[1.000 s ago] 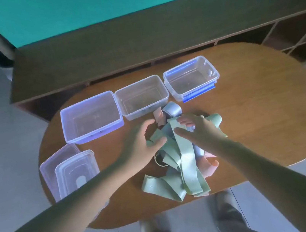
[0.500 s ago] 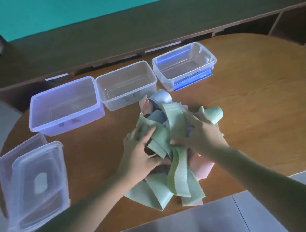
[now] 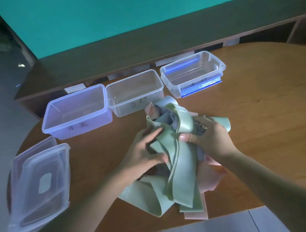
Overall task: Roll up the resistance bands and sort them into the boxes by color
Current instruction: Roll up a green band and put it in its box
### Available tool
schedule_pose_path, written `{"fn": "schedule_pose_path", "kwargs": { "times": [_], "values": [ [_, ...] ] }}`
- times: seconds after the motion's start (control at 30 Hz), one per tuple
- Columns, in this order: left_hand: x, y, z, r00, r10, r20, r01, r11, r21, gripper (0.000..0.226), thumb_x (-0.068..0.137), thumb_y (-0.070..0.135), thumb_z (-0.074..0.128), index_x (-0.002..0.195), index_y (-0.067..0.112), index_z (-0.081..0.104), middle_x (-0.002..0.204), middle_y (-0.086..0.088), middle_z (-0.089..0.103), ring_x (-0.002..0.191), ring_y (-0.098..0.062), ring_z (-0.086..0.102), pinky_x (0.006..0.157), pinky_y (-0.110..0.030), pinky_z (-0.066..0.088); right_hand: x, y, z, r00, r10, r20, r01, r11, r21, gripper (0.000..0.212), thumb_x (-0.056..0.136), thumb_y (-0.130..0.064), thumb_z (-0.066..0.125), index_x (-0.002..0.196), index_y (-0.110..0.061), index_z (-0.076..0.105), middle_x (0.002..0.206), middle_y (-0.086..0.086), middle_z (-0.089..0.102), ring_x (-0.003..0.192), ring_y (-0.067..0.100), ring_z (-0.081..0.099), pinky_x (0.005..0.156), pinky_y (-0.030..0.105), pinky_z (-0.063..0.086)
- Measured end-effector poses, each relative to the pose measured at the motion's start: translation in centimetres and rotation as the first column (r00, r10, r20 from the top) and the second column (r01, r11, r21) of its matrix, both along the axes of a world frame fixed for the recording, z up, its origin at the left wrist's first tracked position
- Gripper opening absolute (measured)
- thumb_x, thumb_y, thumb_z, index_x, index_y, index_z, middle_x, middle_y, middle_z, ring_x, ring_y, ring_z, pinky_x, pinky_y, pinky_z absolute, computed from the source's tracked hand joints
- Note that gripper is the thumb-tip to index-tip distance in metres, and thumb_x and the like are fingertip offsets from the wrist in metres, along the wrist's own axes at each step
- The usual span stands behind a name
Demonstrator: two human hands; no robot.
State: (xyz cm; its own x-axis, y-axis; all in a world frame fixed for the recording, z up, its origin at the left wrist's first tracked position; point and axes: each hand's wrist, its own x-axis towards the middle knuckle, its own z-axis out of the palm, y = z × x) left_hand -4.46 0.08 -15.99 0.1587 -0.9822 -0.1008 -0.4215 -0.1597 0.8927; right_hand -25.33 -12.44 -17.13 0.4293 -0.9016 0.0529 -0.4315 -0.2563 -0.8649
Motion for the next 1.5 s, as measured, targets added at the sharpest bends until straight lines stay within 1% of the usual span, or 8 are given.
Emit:
{"fn": "schedule_pose_path", "kwargs": {
  "times": [0.23,0.57,0.8,1.0,1.1,1.27,1.4,1.5],
  "values": [
    [-3.4,-0.7,-0.8,0.972,0.226,-0.058,-0.232,0.959,-0.164,0.066,0.072,0.047,0.085,0.132,0.029,0.063,0.137,0.008,0.047,0.122,0.014,0.047,0.085,-0.003,0.044,0.5,0.9,-0.3,0.999,-0.042,-0.013,0.042,0.998,-0.038,0.058,0.068,-0.059,0.083,0.111,-0.022,0.069,0.096,0.000,0.063,0.087,0.020,0.060,0.067,0.032,0.046],
    [-8.7,-4.9,1.0,0.938,0.220,-0.268,-0.301,0.900,-0.315,0.024,0.073,0.047,0.086,0.092,0.054,0.073,0.100,0.016,0.076,0.096,-0.004,0.070,0.083,-0.021,0.053,-1.7,-0.1,0.6,0.927,-0.121,0.356,0.076,0.988,0.138,0.015,0.081,-0.038,0.082,0.085,-0.026,0.073,0.071,-0.009,0.073,0.065,0.004,0.062,0.059,0.025,0.049],
    [-13.5,-10.8,2.7,0.925,0.183,-0.334,-0.304,0.883,-0.358,0.026,0.082,0.032,0.083,0.095,0.052,0.071,0.100,0.013,0.076,0.094,-0.006,0.072,0.083,-0.027,0.055,-6.5,-5.2,3.6,0.883,-0.179,0.434,0.105,0.976,0.189,0.045,0.067,-0.061,0.084,0.093,-0.025,0.078,0.083,0.003,0.076,0.076,0.019,0.069,0.073,0.047,0.058],
    [-18.9,-15.2,3.1,0.941,0.167,-0.293,-0.281,0.870,-0.406,0.029,0.078,0.052,0.080,0.101,0.051,0.063,0.100,0.026,0.069,0.096,0.005,0.065,0.076,-0.013,0.052,-12.3,-8.6,6.3,0.859,-0.202,0.470,0.112,0.971,0.213,0.036,0.076,-0.031,0.082,0.103,-0.009,0.076,0.101,0.020,0.074,0.081,0.026,0.072,0.073,0.040,0.059],
    [-20.1,-17.0,1.7,0.962,0.175,-0.209,-0.244,0.895,-0.374,0.056,0.075,0.069,0.074,0.123,0.043,0.061,0.120,0.016,0.064,0.113,-0.004,0.060,0.094,-0.033,0.054,-14.5,-10.3,6.3,0.891,-0.252,0.378,0.162,0.954,0.254,0.045,0.072,-0.034,0.085,0.107,-0.007,0.073,0.098,0.016,0.076,0.080,0.027,0.073,0.069,0.039,0.061],
    [-20.3,-17.7,-0.4,0.980,0.151,-0.133,-0.174,0.967,-0.187,0.088,0.067,0.083,0.070,0.140,0.040,0.049,0.140,0.007,0.054,0.129,-0.009,0.051,0.111,-0.041,0.043,-16.4,-11.5,4.7,0.938,-0.271,-0.218,0.293,0.953,0.078,0.042,0.085,-0.057,0.072,0.112,-0.025,0.067,0.104,-0.004,0.070,0.086,0.018,0.065,0.062,0.024,0.050],
    [-19.2,-16.1,1.8,0.990,0.134,0.033,-0.122,0.963,-0.241,0.087,0.077,0.067,0.073,0.150,0.030,0.042,0.147,0.008,0.042,0.135,-0.007,0.040,0.116,-0.034,0.036,-17.3,-10.9,4.5,0.911,-0.279,-0.305,0.296,0.955,0.009,0.055,0.088,-0.069,0.058,0.124,-0.028,0.064,0.116,-0.002,0.067,0.093,0.021,0.060,0.061,0.023,0.045],
    [-17.1,-13.9,3.0,0.989,0.105,0.108,-0.071,0.956,-0.284,0.081,0.085,0.064,0.067,0.153,0.034,0.037,0.158,0.007,0.035,0.145,-0.011,0.033,0.118,-0.041,0.036,-17.1,-9.8,5.3,0.850,-0.368,-0.377,0.358,0.928,-0.100,0.070,0.087,-0.078,0.048,0.134,-0.027,0.058,0.128,0.005,0.064,0.113,0.031,0.058,0.086,0.040,0.052]
  ]
}}
